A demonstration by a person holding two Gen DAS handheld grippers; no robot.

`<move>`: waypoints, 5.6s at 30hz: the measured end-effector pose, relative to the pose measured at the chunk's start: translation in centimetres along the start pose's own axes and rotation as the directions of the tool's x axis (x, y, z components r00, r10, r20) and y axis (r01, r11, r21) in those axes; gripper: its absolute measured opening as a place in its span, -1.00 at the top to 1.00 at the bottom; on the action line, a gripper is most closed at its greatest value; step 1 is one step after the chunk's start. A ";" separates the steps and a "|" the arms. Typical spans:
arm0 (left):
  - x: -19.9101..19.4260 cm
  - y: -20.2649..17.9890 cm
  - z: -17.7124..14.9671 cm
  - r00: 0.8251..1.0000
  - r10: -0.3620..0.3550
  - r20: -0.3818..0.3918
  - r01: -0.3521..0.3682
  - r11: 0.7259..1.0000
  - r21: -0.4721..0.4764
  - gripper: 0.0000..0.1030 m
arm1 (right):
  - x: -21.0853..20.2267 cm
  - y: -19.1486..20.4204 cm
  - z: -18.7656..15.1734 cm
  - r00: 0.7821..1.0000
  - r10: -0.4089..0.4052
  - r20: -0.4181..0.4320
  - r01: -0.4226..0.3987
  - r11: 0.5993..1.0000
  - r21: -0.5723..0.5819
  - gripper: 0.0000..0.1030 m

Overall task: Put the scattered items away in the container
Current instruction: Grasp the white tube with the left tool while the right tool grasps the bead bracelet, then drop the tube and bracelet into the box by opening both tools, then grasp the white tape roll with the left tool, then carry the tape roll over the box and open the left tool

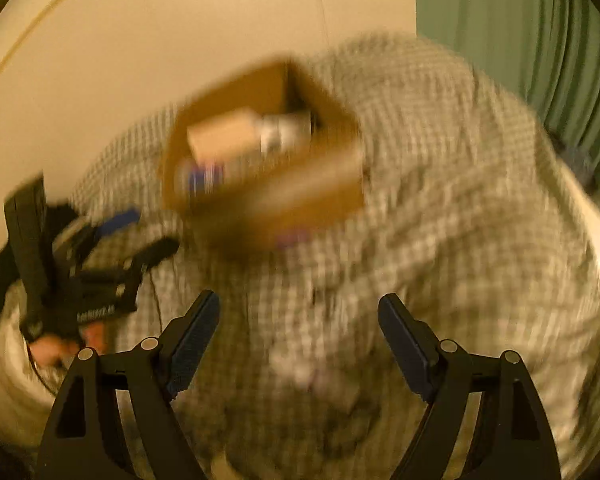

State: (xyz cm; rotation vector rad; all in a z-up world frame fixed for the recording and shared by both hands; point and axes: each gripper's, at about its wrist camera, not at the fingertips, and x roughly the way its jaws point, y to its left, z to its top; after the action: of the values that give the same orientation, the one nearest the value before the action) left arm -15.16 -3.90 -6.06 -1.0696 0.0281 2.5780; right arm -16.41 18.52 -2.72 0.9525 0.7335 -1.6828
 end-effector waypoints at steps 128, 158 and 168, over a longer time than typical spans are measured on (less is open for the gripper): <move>5.2 -8.9 -13.0 0.837 -0.169 -0.521 0.220 0.975 0.038 0.04 | -1.7 0.0 -10.3 0.990 -0.096 -0.106 0.091 0.994 -0.054 -0.14; -1.9 -1.5 -6.8 0.975 -0.109 -0.192 0.082 0.986 -0.144 0.80 | -1.0 0.2 -10.4 0.986 -0.107 -0.127 0.104 0.994 -0.035 -0.13; -4.0 0.6 -3.0 0.996 -0.048 -0.080 0.035 0.986 -0.162 0.80 | -2.2 -0.1 -8.7 0.998 -0.042 -0.047 0.043 0.999 0.020 -0.14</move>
State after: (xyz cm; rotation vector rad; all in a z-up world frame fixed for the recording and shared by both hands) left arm -10.71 -6.17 -5.49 -1.2216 -0.1828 2.5314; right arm -14.04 26.77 -5.19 0.9999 0.7734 -1.7130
